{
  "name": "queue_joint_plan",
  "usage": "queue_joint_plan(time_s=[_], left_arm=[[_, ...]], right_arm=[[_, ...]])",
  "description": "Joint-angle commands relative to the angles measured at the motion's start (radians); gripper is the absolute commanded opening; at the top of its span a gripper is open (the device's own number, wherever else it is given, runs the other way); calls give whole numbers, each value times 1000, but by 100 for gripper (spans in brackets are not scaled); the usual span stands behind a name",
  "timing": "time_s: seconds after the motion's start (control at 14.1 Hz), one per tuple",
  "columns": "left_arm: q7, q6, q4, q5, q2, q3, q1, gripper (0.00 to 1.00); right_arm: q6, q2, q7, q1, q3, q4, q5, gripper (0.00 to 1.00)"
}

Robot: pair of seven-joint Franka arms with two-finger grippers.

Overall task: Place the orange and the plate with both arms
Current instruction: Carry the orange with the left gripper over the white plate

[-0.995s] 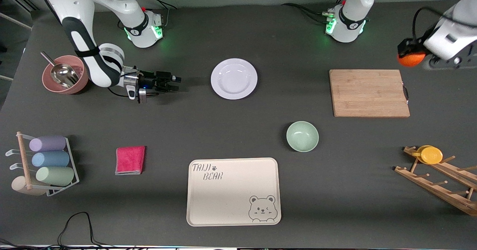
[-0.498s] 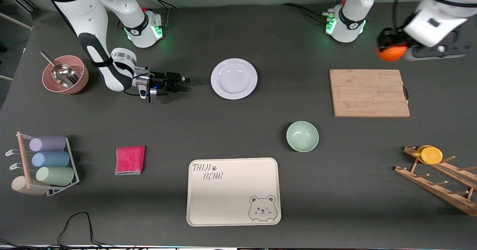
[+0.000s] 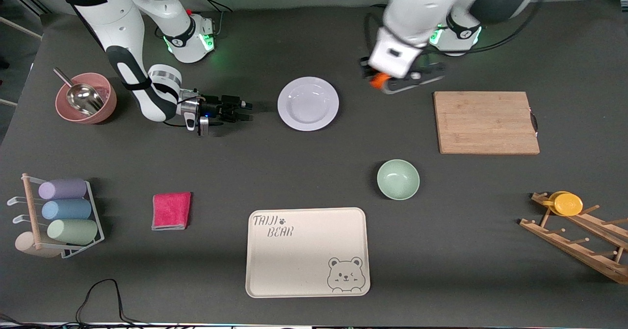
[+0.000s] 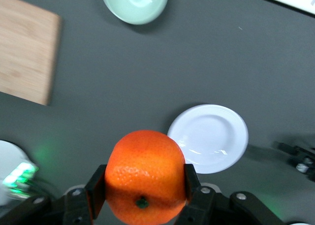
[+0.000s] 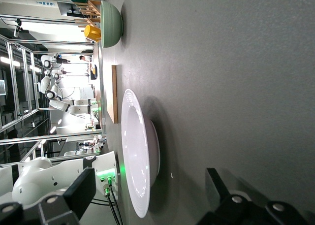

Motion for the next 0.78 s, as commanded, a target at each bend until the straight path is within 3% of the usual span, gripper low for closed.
queue_joint_plan(time_s=[0.0, 0.21, 0.57, 0.71], left_arm=[[-171, 72, 43, 90, 161, 1, -143, 0], [-257, 181, 17, 161, 296, 1, -240, 0], [-275, 544, -185, 169, 343, 4, -301, 0], [-288, 594, -201, 221, 391, 5, -327, 0]], right_arm=[[-10, 20, -35, 8, 1, 11, 29, 74], [-10, 20, -36, 8, 1, 11, 29, 54], [-10, 20, -56, 6, 1, 11, 29, 41], [-10, 22, -56, 6, 1, 11, 29, 37]])
